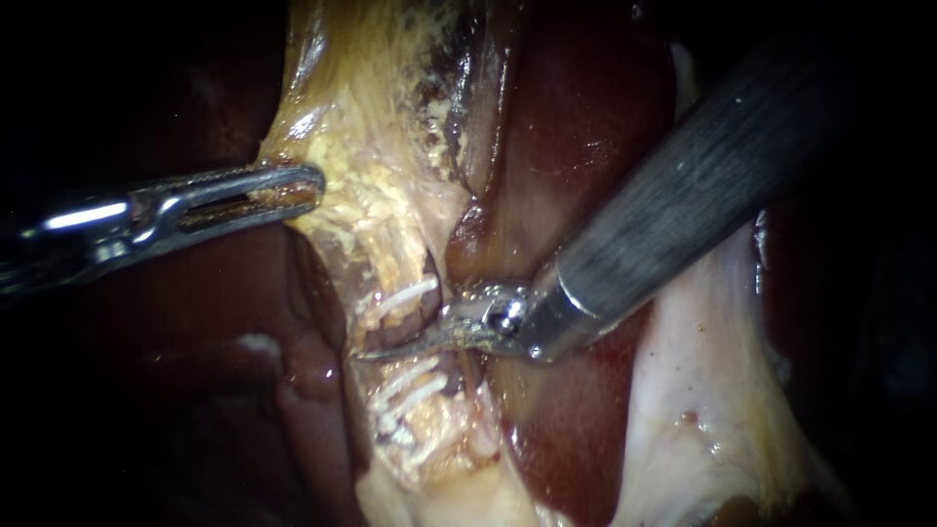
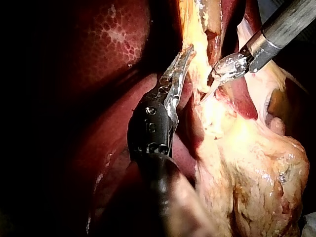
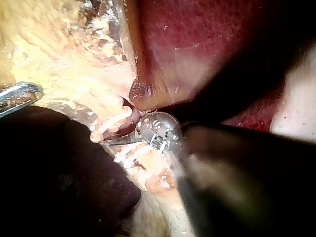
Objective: Go back from the cut left tube
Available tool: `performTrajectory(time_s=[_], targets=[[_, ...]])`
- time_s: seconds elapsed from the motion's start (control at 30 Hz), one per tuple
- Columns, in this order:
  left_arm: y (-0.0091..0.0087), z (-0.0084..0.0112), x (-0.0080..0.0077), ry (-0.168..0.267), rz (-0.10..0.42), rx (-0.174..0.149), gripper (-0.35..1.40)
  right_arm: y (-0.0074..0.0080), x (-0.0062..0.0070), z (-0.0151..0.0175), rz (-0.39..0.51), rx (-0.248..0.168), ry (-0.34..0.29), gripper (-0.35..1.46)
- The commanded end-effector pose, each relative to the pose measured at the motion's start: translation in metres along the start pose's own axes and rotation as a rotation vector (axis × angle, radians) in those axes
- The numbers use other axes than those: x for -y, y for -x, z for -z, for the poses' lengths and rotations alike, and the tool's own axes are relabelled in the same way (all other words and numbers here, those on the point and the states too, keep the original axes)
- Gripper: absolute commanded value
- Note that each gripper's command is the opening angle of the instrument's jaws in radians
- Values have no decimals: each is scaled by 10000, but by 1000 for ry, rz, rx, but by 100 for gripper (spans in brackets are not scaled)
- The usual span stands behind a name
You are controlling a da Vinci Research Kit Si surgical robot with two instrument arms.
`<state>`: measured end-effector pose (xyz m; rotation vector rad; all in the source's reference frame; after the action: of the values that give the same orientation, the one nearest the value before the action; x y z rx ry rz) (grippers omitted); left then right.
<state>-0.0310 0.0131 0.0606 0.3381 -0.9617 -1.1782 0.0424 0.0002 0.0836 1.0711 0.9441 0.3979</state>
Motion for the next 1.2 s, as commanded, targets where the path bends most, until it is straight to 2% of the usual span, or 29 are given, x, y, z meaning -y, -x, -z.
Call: performTrajectory(time_s=[0.03, 0.13, 0.17, 0.23, 0.3, 0.33, 0.37, 0.43, 0.7, 0.87, 0.97, 1.1, 1.2], targets=[[0, 1, 0, 0, 0, 0, -35, 0, 0, 1, 0, 0, 0, -35], [0, 1, 1, 0, 0, 0, -35, 1, 1, 2, 1, -6, 10, -35], [0, 1, 1, 0, 0, 0, -35, 1, 1, 3, 1, -10, 17, -20], [0, 1, 1, 0, 0, 0, -35, 2, 1, 3, 1, -14, 25, 24], [0, 1, 0, 0, 0, 0, -35, 2, 1, 4, 1, -17, 30, 47], [0, 1, 0, 0, 0, 0, -35, 2, 2, 4, 1, -22, 38, 73], [0, 2, 0, -1, 0, 0, -35, 2, 2, 4, 1, -26, 46, 89], [0, 2, 0, -1, 0, 0, -35, 2, 2, 6, 1, -37, 64, 106], [0, 2, -1, -1, -1, 0, -35, 4, 12, 19, 5, -38, 62, 111], [0, 3, -2, -2, -1, -1, -35, 8, 33, 41, 69, -36, 62, 120], [0, 3, -3, -2, -1, -1, -35, 9, 52, 66, 154, -38, 73, 121], [0, 3, -6, -3, -1, -1, -35, 9, 74, 105, 316, -48, 133, 130], [0, 2, -7, -3, -1, -1, -35, 5, 86, 132, 415, -51, 186, 135]])
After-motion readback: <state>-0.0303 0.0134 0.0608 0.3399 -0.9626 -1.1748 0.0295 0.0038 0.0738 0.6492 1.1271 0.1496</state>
